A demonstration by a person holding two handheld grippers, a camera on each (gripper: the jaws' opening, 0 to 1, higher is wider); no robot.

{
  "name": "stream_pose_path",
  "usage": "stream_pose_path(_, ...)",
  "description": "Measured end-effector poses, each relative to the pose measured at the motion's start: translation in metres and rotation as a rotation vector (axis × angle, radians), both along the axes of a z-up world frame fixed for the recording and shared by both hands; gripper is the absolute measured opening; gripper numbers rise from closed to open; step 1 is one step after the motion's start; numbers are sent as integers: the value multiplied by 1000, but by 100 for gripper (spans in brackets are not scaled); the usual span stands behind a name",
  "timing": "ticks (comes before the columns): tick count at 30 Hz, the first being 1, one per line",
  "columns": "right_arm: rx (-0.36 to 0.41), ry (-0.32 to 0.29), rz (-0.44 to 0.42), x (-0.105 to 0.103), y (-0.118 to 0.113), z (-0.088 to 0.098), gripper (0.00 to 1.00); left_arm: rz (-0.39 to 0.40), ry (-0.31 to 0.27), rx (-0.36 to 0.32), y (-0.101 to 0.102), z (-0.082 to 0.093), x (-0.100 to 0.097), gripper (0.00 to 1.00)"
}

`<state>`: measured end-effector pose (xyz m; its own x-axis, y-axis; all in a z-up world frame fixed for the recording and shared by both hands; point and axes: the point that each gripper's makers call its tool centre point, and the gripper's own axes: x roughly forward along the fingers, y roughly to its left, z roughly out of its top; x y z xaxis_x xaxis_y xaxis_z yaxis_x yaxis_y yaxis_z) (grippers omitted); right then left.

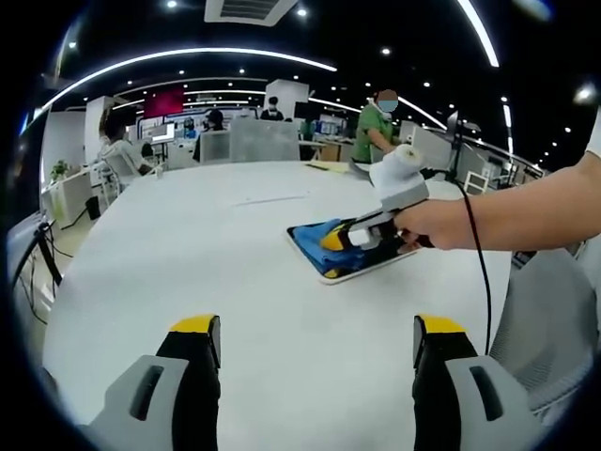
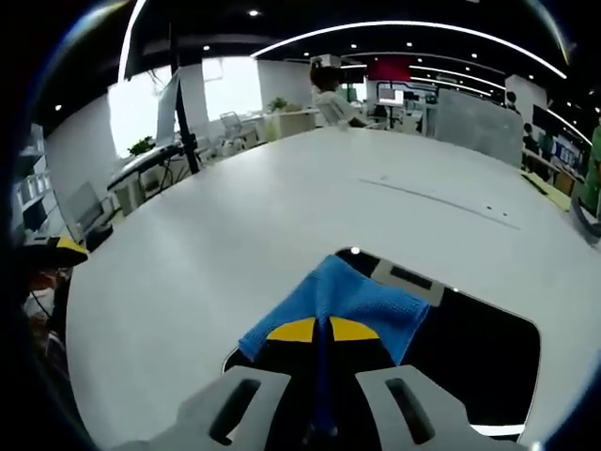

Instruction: Wipe the mirror surface with the cleaning cloth until all visible marks leave the cleaned area.

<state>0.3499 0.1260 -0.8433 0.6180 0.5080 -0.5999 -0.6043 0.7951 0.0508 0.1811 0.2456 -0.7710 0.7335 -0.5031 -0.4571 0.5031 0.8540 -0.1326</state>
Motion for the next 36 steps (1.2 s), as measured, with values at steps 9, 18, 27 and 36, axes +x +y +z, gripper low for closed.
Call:
stream_pose_path(9, 17, 2, -4, 0, 0, 1, 0, 0, -1, 0, 1, 1, 1, 84)
stream_pose_path(18, 28, 14, 3, -7, 2, 0, 0, 0, -2, -1, 0, 0, 1, 84)
stream_pose_path(27, 31, 15, 6, -12, 3, 0, 0, 0, -5, -1, 0, 2, 1, 84)
stream_pose_path(36, 33, 20, 15, -20, 3, 0, 0, 3, -11, 1, 1, 4, 1, 84)
